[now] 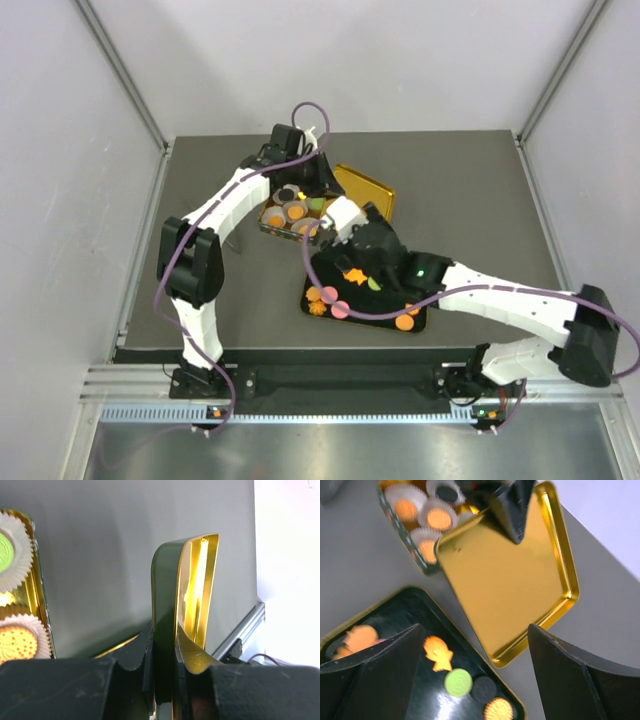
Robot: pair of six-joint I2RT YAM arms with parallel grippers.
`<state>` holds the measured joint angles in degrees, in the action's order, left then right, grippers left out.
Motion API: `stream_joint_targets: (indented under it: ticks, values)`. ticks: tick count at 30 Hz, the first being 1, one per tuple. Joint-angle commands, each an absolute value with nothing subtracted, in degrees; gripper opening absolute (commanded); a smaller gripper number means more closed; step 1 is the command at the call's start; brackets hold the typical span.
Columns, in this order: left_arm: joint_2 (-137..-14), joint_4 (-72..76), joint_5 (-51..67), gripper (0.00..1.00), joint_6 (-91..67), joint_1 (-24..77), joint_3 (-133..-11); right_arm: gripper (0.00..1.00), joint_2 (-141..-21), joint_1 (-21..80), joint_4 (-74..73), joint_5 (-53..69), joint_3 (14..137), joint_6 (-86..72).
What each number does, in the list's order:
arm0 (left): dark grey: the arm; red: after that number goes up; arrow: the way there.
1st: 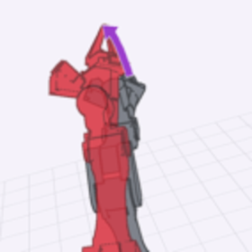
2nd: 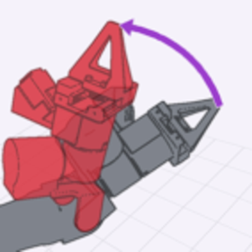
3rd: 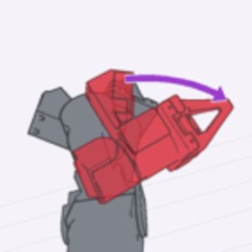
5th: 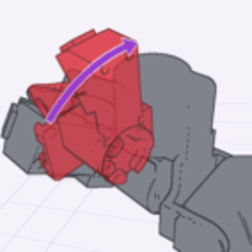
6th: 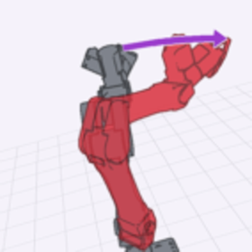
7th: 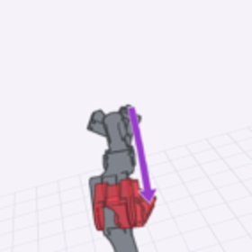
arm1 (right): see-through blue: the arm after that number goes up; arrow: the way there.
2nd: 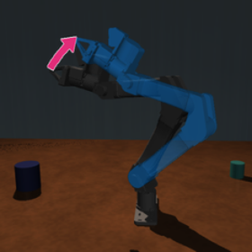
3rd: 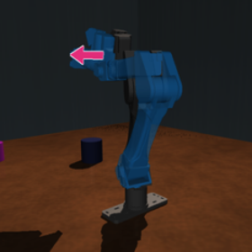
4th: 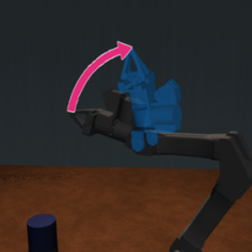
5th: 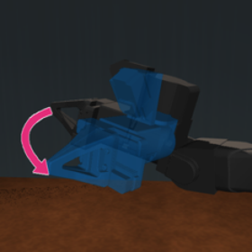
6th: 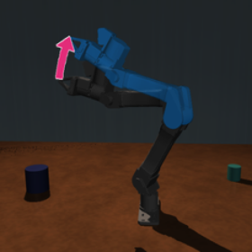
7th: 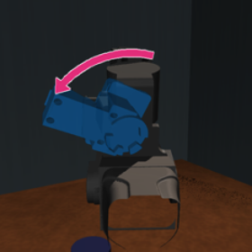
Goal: Pack the cookies
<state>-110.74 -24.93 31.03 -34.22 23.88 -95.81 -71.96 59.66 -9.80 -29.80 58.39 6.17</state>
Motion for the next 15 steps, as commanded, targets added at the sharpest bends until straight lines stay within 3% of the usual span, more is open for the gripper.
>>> stream_joint_targets:
  ticks: [1, 15]
  values:
    - [-109.25, -26.81, 34.36, 0.00, -34.89, 22.85, -97.91, 0.85, -75.23, 63.36, -5.02, -40.34, 57.22, 17.73]
    - [-105.65, -25.58, 38.58, 0.00, -35.42, 20.21, -92.99, 0.85, -88.68, 64.78, 4.56, -49.92, 60.38, 31.99]
